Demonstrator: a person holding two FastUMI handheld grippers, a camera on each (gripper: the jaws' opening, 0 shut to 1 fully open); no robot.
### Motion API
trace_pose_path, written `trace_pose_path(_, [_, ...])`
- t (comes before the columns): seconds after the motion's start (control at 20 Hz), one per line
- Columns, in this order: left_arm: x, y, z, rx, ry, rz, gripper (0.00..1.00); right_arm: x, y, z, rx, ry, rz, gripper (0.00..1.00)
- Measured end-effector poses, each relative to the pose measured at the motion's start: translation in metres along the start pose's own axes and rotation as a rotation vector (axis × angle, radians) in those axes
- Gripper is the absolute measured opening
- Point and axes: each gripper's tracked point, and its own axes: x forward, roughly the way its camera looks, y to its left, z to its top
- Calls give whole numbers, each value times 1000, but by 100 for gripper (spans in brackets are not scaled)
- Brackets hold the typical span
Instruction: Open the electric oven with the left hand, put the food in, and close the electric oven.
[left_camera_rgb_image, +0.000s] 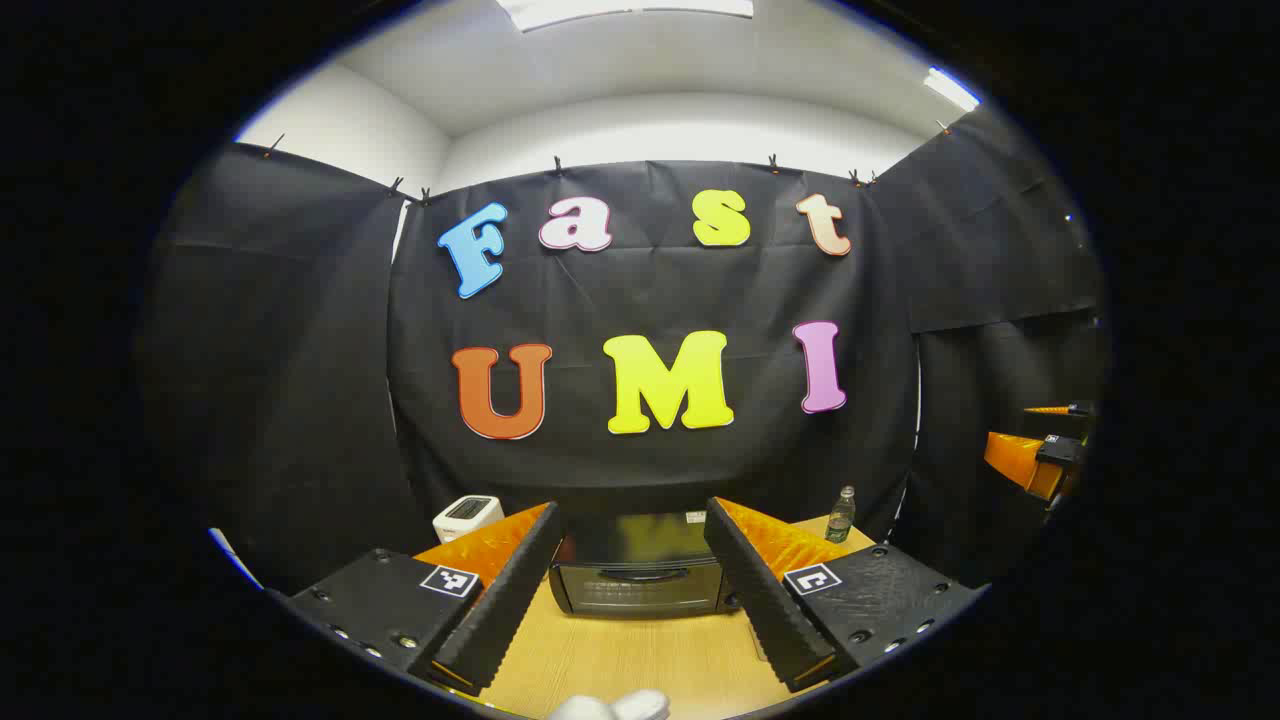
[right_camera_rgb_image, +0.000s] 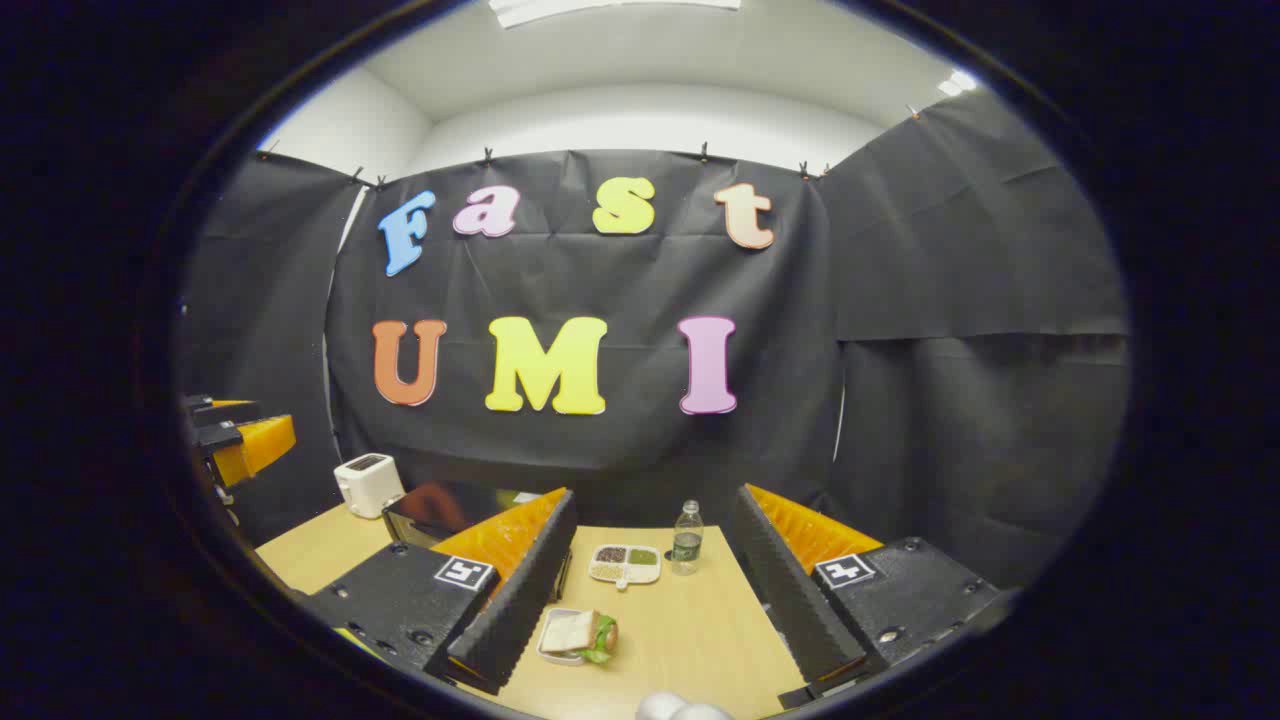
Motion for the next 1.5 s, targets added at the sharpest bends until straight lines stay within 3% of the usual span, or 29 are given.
trace_pose_path(0.75, [22, 1, -31, -19, 20, 1, 95, 3, 2, 5, -32, -3, 23, 92])
trace_pose_path(1.0, [57, -4, -74, -27, 48, -21, 95, 1, -8, 4, -37, -2, 3, 92])
trace_pose_path(1.3, [113, -14, -139, -25, 105, -45, 95, -3, -30, 0, -87, 16, -77, 92])
trace_pose_path(1.35, [123, -14, -151, -36, 121, -46, 95, -3, -32, -1, -90, 21, -91, 100])
trace_pose_path(1.4, [135, -15, -162, -47, 133, -47, 95, -4, -34, -3, -94, 26, -105, 92])
trace_pose_path(1.5, [159, -18, -186, -57, 168, -52, 95, -4, -40, -8, -108, 41, -133, 92])
